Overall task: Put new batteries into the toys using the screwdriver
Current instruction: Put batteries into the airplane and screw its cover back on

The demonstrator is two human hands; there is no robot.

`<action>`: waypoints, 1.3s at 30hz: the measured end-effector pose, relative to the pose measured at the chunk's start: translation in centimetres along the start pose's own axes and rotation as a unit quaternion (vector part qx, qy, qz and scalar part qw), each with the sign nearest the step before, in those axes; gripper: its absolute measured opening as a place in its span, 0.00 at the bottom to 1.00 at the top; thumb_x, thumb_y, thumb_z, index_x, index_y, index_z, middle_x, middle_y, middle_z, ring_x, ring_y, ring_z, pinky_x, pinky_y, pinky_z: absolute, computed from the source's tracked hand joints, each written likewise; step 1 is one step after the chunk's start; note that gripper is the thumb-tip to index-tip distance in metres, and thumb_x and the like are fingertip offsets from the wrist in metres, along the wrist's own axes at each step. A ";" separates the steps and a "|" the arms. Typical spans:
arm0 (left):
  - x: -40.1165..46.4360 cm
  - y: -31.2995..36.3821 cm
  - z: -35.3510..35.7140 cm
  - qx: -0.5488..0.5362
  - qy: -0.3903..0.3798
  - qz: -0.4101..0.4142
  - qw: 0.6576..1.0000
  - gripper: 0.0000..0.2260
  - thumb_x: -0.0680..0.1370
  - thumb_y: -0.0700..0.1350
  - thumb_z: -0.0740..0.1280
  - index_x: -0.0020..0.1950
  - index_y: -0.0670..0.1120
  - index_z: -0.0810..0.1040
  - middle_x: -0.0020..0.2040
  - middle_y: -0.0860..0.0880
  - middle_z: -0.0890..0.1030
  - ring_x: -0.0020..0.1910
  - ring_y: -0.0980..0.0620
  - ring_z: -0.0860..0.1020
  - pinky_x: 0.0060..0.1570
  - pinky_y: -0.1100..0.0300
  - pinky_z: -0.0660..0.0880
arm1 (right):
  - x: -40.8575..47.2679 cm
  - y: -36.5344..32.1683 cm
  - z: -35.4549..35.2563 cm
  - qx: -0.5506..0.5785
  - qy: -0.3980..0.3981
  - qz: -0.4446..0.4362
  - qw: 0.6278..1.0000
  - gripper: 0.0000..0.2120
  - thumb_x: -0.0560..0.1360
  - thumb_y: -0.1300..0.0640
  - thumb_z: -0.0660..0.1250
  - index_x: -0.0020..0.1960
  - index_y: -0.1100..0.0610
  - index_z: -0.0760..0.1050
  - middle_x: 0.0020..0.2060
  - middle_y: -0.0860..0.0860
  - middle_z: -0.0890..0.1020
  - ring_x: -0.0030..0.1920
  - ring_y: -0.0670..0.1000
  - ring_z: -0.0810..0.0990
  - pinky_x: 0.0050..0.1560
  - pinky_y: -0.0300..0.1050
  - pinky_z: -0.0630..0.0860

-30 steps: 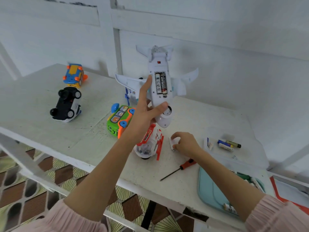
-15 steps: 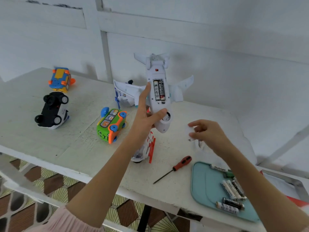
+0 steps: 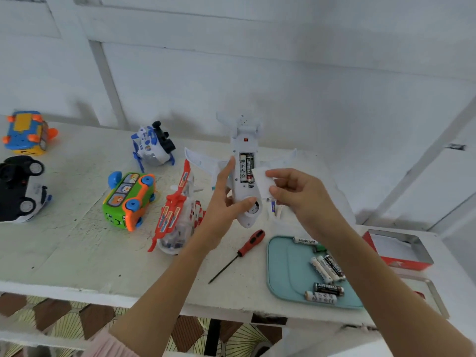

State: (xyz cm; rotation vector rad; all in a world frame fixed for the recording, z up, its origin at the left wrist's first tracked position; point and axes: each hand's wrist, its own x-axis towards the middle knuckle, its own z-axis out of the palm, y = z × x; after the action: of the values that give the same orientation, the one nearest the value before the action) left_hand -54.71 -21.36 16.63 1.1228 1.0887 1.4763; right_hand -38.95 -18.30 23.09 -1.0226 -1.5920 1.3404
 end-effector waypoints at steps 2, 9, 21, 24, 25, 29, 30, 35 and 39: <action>-0.1 -0.3 0.0 -0.005 -0.013 0.001 1.000 0.36 0.70 0.43 0.74 0.68 0.71 0.61 0.67 0.50 0.74 0.59 0.49 0.78 0.55 0.54 0.77 | 0.3 -0.1 0.7 0.026 -0.005 0.000 1.000 0.13 0.72 0.70 0.66 0.50 0.53 0.78 0.38 0.50 0.77 0.38 0.46 0.77 0.40 0.36 0.75; -0.2 -0.7 0.1 -0.018 -0.031 0.014 0.999 0.38 0.67 0.48 0.74 0.71 0.67 0.61 0.70 0.51 0.71 0.62 0.47 0.76 0.58 0.51 0.75 | 1.3 -0.3 1.9 0.033 0.013 -0.008 0.999 0.13 0.74 0.70 0.65 0.53 0.56 0.77 0.45 0.57 0.79 0.43 0.50 0.78 0.50 0.41 0.79; -0.8 -0.2 0.0 -0.031 -0.023 0.024 0.999 0.36 0.69 0.42 0.72 0.69 0.69 0.62 0.70 0.51 0.70 0.60 0.47 0.77 0.54 0.56 0.75 | 1.5 -0.4 2.4 0.055 0.016 -0.011 0.998 0.13 0.74 0.71 0.63 0.53 0.58 0.77 0.45 0.56 0.80 0.45 0.50 0.79 0.49 0.39 0.78; -0.9 0.0 0.0 -0.029 -0.025 0.026 0.999 0.36 0.69 0.44 0.73 0.68 0.70 0.62 0.70 0.51 0.71 0.60 0.48 0.77 0.54 0.57 0.76 | 1.5 -0.5 2.5 0.074 0.016 -0.010 0.997 0.13 0.74 0.71 0.63 0.53 0.58 0.77 0.43 0.54 0.80 0.45 0.49 0.79 0.47 0.36 0.78; -0.9 0.0 0.0 -0.028 -0.027 0.027 0.999 0.36 0.68 0.45 0.74 0.68 0.70 0.62 0.70 0.51 0.71 0.60 0.48 0.77 0.54 0.57 0.76 | 1.5 -0.4 2.5 0.073 0.016 -0.011 0.997 0.13 0.74 0.71 0.63 0.53 0.59 0.77 0.44 0.54 0.80 0.45 0.49 0.79 0.47 0.36 0.78; -0.9 0.0 0.0 -0.027 -0.027 0.025 0.999 0.36 0.69 0.43 0.72 0.68 0.70 0.62 0.70 0.51 0.70 0.60 0.48 0.77 0.53 0.57 0.76 | 1.5 -0.5 2.4 0.047 0.011 -0.019 0.999 0.13 0.74 0.71 0.63 0.55 0.58 0.77 0.46 0.55 0.81 0.46 0.49 0.79 0.48 0.36 0.78; -0.9 0.0 0.0 -0.025 -0.027 0.026 0.999 0.36 0.70 0.42 0.71 0.68 0.70 0.62 0.70 0.51 0.70 0.60 0.48 0.77 0.54 0.57 0.76 | 1.5 -0.5 2.3 0.053 0.008 -0.017 0.998 0.13 0.74 0.71 0.63 0.55 0.58 0.77 0.46 0.55 0.81 0.46 0.49 0.79 0.47 0.36 0.78; -0.9 0.0 0.1 -0.017 -0.033 0.023 0.999 0.35 0.66 0.48 0.74 0.66 0.73 0.64 0.70 0.50 0.71 0.61 0.47 0.76 0.56 0.55 0.75 | 1.4 -0.5 2.2 0.131 0.005 0.008 0.991 0.13 0.74 0.73 0.61 0.54 0.61 0.77 0.51 0.61 0.79 0.49 0.53 0.78 0.45 0.37 0.78; -0.8 0.0 0.1 -0.013 -0.033 0.023 0.999 0.36 0.66 0.49 0.74 0.67 0.72 0.63 0.70 0.50 0.70 0.61 0.46 0.76 0.59 0.52 0.75 | 1.5 -0.3 2.3 0.126 0.015 0.003 0.992 0.13 0.74 0.72 0.62 0.52 0.59 0.77 0.49 0.59 0.80 0.49 0.53 0.78 0.47 0.38 0.78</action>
State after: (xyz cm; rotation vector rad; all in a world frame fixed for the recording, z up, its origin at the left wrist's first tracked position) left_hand -54.50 -22.17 16.54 1.1773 1.0018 1.4751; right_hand -41.65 -17.76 23.25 -0.8891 -1.3572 1.4802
